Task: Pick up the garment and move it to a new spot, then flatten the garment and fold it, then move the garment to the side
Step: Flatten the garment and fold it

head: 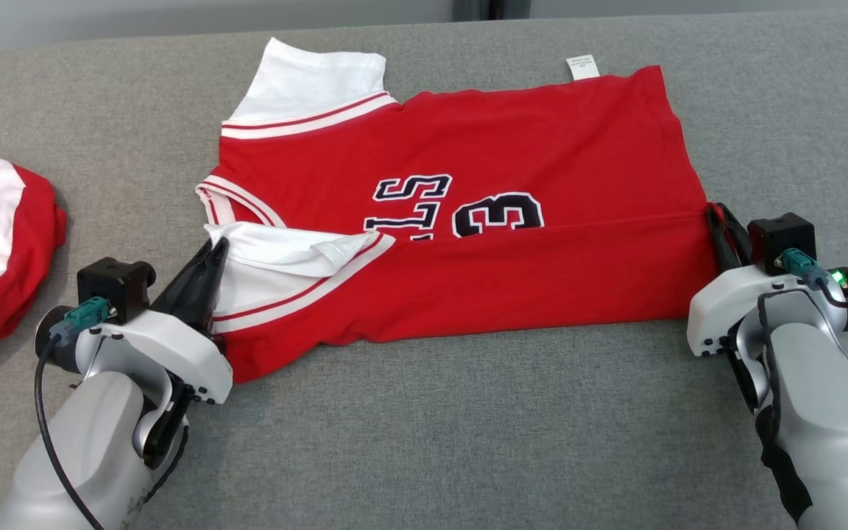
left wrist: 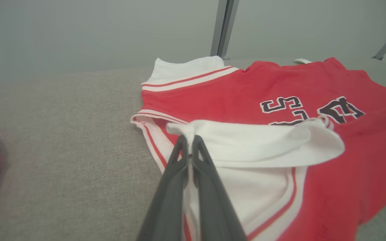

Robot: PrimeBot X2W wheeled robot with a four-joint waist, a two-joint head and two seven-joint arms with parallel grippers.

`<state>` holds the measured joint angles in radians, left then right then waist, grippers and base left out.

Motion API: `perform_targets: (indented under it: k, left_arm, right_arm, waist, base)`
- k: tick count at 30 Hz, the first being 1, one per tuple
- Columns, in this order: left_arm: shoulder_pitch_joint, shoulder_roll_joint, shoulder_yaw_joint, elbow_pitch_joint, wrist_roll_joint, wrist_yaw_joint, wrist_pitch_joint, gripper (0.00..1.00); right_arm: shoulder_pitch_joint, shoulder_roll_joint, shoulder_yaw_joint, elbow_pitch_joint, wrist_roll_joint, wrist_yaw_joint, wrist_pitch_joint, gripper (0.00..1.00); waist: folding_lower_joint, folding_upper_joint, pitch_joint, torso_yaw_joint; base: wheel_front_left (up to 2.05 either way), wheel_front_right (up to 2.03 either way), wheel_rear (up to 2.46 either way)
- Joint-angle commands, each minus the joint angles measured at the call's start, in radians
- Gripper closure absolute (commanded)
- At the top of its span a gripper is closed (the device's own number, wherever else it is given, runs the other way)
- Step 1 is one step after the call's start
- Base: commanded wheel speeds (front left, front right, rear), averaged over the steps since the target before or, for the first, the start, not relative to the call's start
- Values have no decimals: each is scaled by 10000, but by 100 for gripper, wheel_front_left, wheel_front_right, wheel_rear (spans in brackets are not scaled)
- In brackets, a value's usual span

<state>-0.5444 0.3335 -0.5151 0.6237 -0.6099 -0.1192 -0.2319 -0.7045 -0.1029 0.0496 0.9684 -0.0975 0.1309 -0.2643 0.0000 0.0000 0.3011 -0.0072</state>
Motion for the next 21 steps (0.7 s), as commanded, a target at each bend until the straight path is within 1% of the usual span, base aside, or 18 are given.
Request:
perform_targets:
  k: [1,2,3,4,10,14,17,21]
  left_arm:
    - [-195,-16,21,222,-8,-37,-88,1]
    - [-247,-57,25,333,-33,-43,-131,0]
    - [-269,-123,50,449,-108,-54,-163,0]
    - [-276,-146,70,535,-149,-71,-194,0]
    - [271,-271,494,369,-464,-100,-313,0]
    - [1049,-394,726,-40,-718,26,-323,0]
    - [1692,-404,759,-350,-989,178,-103,0]
    - [2482,-403,756,-939,-1235,561,397,0]
  right_arm:
    - [-37,-13,-77,-61,-82,-1,-15,58]
    - [0,35,-127,-132,-80,-1,-15,51]
    - [65,80,-167,-250,-76,-1,-15,21]
    - [144,114,-193,-400,-95,-1,-15,0]
    - [771,292,-345,-1505,69,-1,-15,0]
    - [1377,355,-458,-2096,204,-1,-15,0]
    - [1811,378,-569,-2423,286,-1,-15,0]
    - [2186,367,-696,-2670,386,-1,-15,0]
  waist:
    - [0,0,-9,-34]
    - [0,0,-26,-57]
    - [0,0,-57,-81]
    - [0,0,-102,-104]
    - [0,0,-493,-200]
    - [0,0,-792,-148]
    - [0,0,-979,-90]
    - [0,0,-1108,-42]
  base:
    - [0,0,0]
    - [0,0,0]
    - [0,0,0]
    - [0,0,0]
    - [0,0,0]
    - [0,0,0]
    - [0,0,0]
    - [0,0,0]
